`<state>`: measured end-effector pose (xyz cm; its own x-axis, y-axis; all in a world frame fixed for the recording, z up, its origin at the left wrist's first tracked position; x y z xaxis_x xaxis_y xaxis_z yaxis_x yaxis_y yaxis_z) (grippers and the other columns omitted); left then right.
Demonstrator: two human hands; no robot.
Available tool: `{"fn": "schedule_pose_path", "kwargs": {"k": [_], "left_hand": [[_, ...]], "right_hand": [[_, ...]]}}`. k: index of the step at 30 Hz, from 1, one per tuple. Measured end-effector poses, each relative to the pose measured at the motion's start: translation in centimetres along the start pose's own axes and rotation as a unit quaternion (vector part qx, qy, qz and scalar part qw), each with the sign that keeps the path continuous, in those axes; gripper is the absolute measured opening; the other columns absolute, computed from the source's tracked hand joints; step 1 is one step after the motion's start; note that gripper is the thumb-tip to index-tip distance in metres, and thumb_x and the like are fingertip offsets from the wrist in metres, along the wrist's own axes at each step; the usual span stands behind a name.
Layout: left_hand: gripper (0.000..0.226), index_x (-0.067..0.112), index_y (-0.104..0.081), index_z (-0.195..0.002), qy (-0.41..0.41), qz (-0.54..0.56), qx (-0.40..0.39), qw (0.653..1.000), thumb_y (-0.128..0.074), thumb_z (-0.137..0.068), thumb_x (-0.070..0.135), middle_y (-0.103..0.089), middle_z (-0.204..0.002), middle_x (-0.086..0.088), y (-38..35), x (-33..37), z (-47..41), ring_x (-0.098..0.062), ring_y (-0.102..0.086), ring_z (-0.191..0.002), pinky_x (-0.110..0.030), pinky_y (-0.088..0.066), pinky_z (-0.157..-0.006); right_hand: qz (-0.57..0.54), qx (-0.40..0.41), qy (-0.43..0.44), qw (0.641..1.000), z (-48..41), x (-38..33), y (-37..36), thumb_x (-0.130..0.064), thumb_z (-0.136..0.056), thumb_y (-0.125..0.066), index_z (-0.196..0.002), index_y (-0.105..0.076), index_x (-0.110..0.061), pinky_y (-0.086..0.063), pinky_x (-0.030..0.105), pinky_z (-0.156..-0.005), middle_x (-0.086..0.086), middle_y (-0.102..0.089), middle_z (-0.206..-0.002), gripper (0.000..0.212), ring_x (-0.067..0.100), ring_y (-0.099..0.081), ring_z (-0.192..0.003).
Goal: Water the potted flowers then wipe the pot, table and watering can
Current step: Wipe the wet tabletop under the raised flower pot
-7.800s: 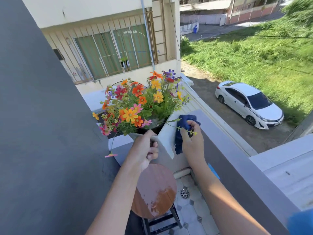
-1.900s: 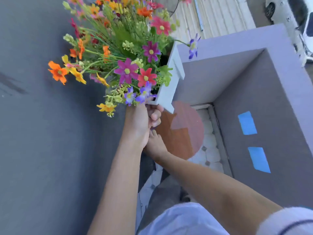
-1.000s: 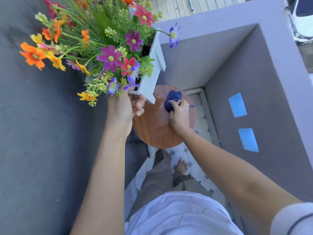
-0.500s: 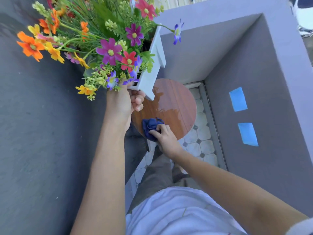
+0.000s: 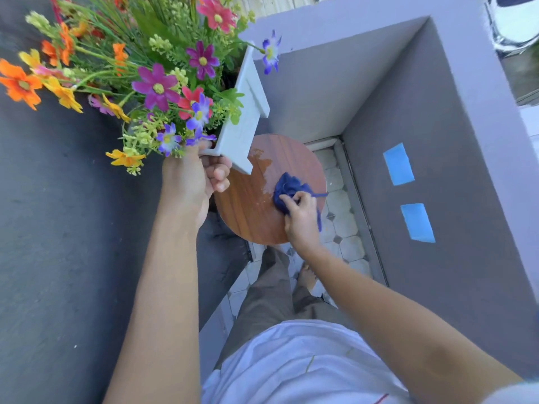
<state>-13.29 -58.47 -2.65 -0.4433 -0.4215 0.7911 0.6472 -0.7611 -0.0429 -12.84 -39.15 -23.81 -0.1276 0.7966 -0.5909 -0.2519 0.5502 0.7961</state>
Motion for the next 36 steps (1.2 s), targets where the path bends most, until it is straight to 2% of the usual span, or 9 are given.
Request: {"fn": "schedule_pose_path", "kwargs": {"k": [4,8,13,16,20,23,28,32,36], "left_hand": [[0.031,0.006,-0.051,-0.07,0.002,0.002,-0.001,1.0,-0.034,-0.096,0.005,-0.053,-0.059,-0.012,-0.2,0.2,-0.2,-0.011,-0.039,-0.035,-0.019,-0.028,-0.039],[0.03,0.006,-0.05,-0.071,0.004,0.002,-0.007,1.0,-0.034,-0.096,0.005,-0.052,-0.059,-0.012,-0.1,0.2,-0.2,-0.011,-0.039,-0.035,-0.019,-0.029,-0.039],[0.03,0.006,-0.051,-0.071,0.01,-0.008,-0.007,1.0,-0.035,-0.096,0.005,-0.051,-0.063,-0.014,0.2,0.1,-0.3,-0.01,-0.04,-0.035,-0.019,-0.031,-0.038],[0.03,0.007,-0.051,-0.071,0.007,-0.013,-0.008,1.0,-0.035,-0.096,0.005,-0.051,-0.064,-0.013,0.2,0.0,-0.4,-0.01,-0.04,-0.035,-0.02,-0.031,-0.038],[0.028,0.005,-0.052,-0.074,0.004,-0.011,0.002,1.0,-0.036,-0.096,0.004,-0.053,-0.062,-0.013,0.4,0.0,-0.4,-0.011,-0.041,-0.036,-0.021,-0.032,-0.038],[0.026,0.005,-0.053,-0.078,0.009,-0.021,-0.001,1.0,-0.035,-0.097,0.005,-0.053,-0.064,-0.014,0.4,-0.2,-0.6,-0.01,-0.042,-0.036,-0.02,-0.033,-0.038],[0.03,0.008,-0.049,-0.073,0.017,-0.024,0.002,1.0,-0.034,-0.098,0.004,-0.054,-0.058,-0.012,0.4,-0.1,-0.8,-0.009,-0.042,-0.032,-0.017,-0.032,-0.035],[0.035,0.011,-0.047,-0.068,0.023,0.017,-0.005,1.0,-0.031,-0.098,0.003,-0.056,-0.046,-0.006,0.2,0.0,-0.5,-0.009,-0.042,-0.03,-0.015,-0.031,-0.033],[0.033,0.009,-0.047,-0.07,0.021,0.03,-0.009,0.999,-0.032,-0.098,0.003,-0.056,-0.043,-0.005,0.2,0.1,-0.7,-0.01,-0.042,-0.03,-0.015,-0.03,-0.033]], "right_hand": [[-0.02,-0.12,0.085,0.989,4.8,-5.4,-5.5,0.005,-0.076,-0.062,-0.117,-0.068,-0.015,-0.043,0.038,-0.081,0.011,-0.051,-0.105,0.046,0.029,-0.046,-0.094],[-0.023,-0.151,0.128,0.98,7.7,-5.2,-6.5,0.006,-0.069,-0.065,-0.116,-0.068,-0.016,-0.048,0.039,-0.079,0.009,-0.051,-0.105,0.051,0.031,-0.049,-0.092],[0.008,-0.095,0.111,0.989,6.3,0.2,-1.7,0.002,-0.075,-0.064,-0.121,-0.066,-0.014,-0.045,0.037,-0.085,0.01,-0.051,-0.107,0.049,0.029,-0.048,-0.097],[0.029,-0.042,0.055,0.997,3.1,4.3,1.9,0.002,-0.08,-0.052,-0.121,-0.066,-0.009,-0.039,0.032,-0.083,0.009,-0.047,-0.101,0.045,0.026,-0.044,-0.095],[0.046,-0.001,-0.035,0.998,-1.2,6.9,4.3,0.009,-0.081,-0.053,-0.124,-0.064,-0.004,-0.045,0.04,-0.091,0.014,-0.047,-0.106,0.046,0.033,-0.045,-0.102],[0.047,0.0,-0.032,0.998,-2.3,5.3,3.5,0.007,-0.082,-0.053,-0.126,-0.063,-0.003,-0.046,0.041,-0.09,0.014,-0.047,-0.107,0.046,0.034,-0.045,-0.103],[0.035,-0.093,0.137,0.986,0.3,-1.2,-1.7,0.005,-0.077,-0.059,-0.121,-0.067,-0.008,-0.042,0.037,-0.079,0.013,-0.053,-0.102,0.047,0.031,-0.048,-0.092],[0.03,-0.222,0.304,0.926,3.8,-6.5,-7.3,0.006,-0.075,-0.065,-0.128,-0.064,-0.013,-0.044,0.04,-0.082,0.013,-0.053,-0.108,0.056,0.032,-0.048,-0.094],[0.061,-0.276,0.415,0.865,-0.1,-8.5,-7.3,0.001,-0.079,-0.065,-0.127,-0.065,-0.015,-0.041,0.041,-0.084,0.014,-0.052,-0.111,0.051,0.032,-0.046,-0.098]]}}
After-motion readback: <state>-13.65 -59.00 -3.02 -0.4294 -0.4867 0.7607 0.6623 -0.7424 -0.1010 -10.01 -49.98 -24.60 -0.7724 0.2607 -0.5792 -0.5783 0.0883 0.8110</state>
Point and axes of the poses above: each hand's wrist, its own z-axis away from the middle knuckle, its own y-axis out of the back of the hand, x = y × z, the point moved 7 cm from there along -z, towards the middle knuckle
